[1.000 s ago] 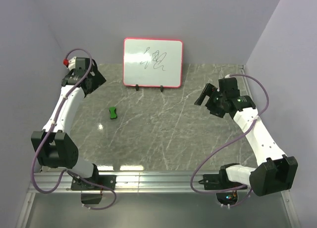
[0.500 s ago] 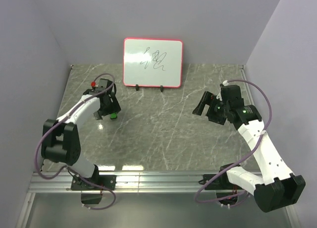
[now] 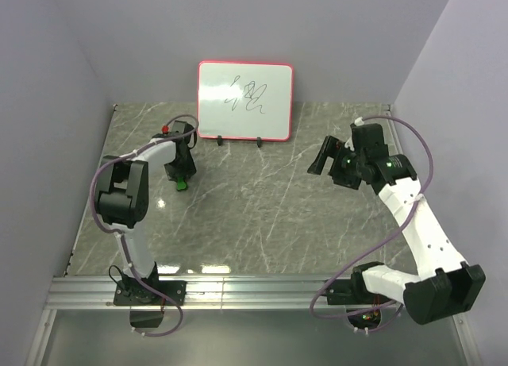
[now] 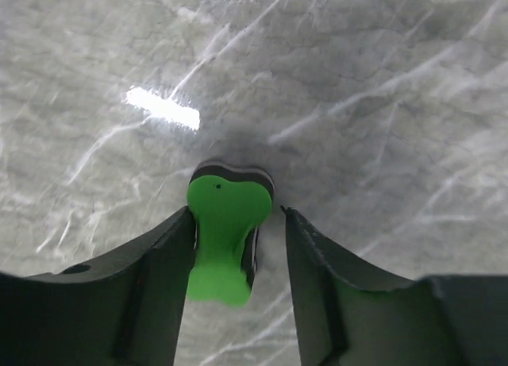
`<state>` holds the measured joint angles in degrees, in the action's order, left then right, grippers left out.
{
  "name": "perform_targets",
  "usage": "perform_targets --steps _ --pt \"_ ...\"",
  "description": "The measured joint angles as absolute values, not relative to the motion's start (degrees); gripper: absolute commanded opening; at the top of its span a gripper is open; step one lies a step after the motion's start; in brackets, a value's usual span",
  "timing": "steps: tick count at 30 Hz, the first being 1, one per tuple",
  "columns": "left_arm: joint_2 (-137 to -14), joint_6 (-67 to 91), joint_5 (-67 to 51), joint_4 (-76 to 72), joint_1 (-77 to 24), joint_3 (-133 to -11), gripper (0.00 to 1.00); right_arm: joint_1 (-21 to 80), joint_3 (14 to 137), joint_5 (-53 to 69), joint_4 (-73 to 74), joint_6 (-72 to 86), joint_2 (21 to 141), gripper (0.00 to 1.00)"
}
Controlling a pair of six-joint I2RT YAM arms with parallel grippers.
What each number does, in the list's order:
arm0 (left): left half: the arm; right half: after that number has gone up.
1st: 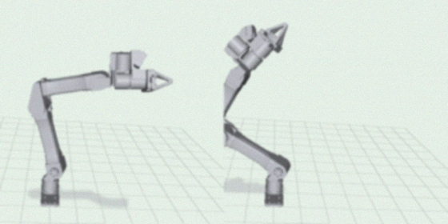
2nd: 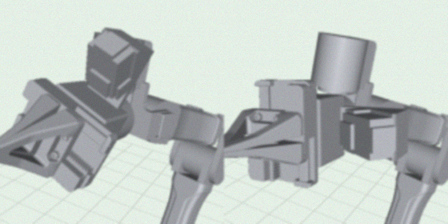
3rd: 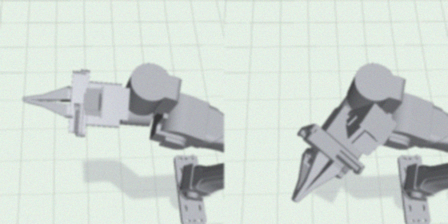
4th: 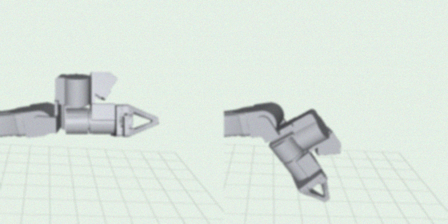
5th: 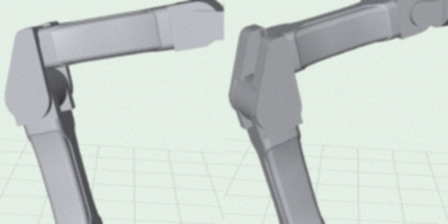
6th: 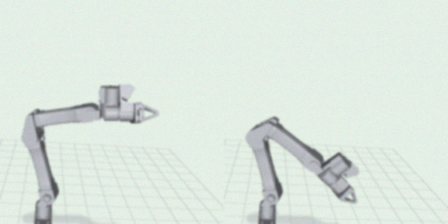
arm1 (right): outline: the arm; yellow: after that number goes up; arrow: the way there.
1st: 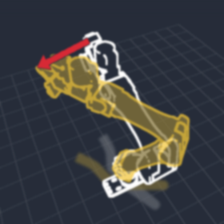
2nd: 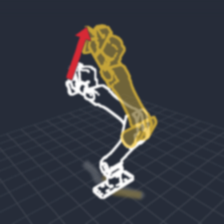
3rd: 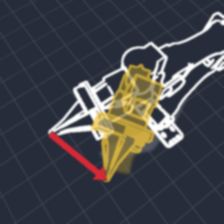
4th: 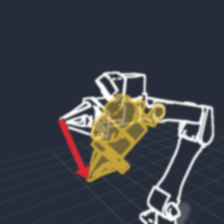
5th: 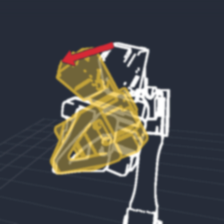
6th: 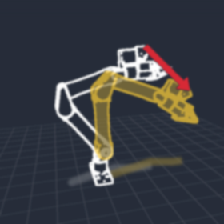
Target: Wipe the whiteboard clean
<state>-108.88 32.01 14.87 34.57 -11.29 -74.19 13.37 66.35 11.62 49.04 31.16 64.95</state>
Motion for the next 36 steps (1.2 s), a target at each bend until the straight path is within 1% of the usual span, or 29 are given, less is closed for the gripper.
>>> perform_targets --steps 5,11,15,16,17,18,19,23,26,28,30,34,36 --pt "-110.0 31.8 14.8 32.6 -10.8 -73.9 0.48 13.4 71.5 9.9 49.3 30.4 70.2 0.99" --pt "-106.7 30.7 13.3 30.2 -8.2 -69.2 0.34 13.4 73.2 9.2 49.1 30.4 75.2 0.99" --pt "-105.4 29.7 12.2 29.3 -6.7 -67.5 0.29 13.3 77.2 9.8 48.4 30.6 80.6 0.99" --pt "-105.2 29.4 11.7 29.2 -6.5 -67.2 0.27 13.3 78.6 10.4 47.4 30.6 82.1 0.99" --pt "-105.1 29.2 11.4 29.1 -6.5 -67.1 0.22 13.0 80.1 11.3 46.2 30.6 83.7 0.99" --pt "-105.1 29.0 11.1 29.1 -6.5 -67.0 0.06 12.7 82.0 13.3 44.9 30.7 85.7 0.99" --pt "-105.0 28.6 10.7 29.1 -6.5 -67.0 0.00 12.2 83.5 15.0 43.2 31.0 87.3 0.99" --pt "-104.8 28.1 8.3 28.9 -6.4 -67.0 0.00 8.1 87.5 25.2 31.7 34.5 94.1 0.99" --pt "-104.4 28.3 5.5 29.5 -6.5 -67.5 0.00 4.6 91.3 32.5 22.3 39.2 101.6 0.99" --pt "-103.7 28.4 4.0 30.3 -6.5 -68.8 0.00 3.0 96.4 36.0 16.6 41.9 108.4 0.98" --pt "-103.5 28.6 2.7 32.0 -6.6 -71.8 0.00 2.1 103.2 38.3 14.3 43.7 115.3 0.97" --pt "-102.7 28.7 0.8 32.6 -7.2 -78.2 0.00 1.9 121.3 41.8 10.2 46.3 131.1 0.97" --pt "-101.0 28.8 0.3 32.7 -7.9 -79.0 0.00 1.9 126.3 42.8 7.9 48.6 136.1 0.96"
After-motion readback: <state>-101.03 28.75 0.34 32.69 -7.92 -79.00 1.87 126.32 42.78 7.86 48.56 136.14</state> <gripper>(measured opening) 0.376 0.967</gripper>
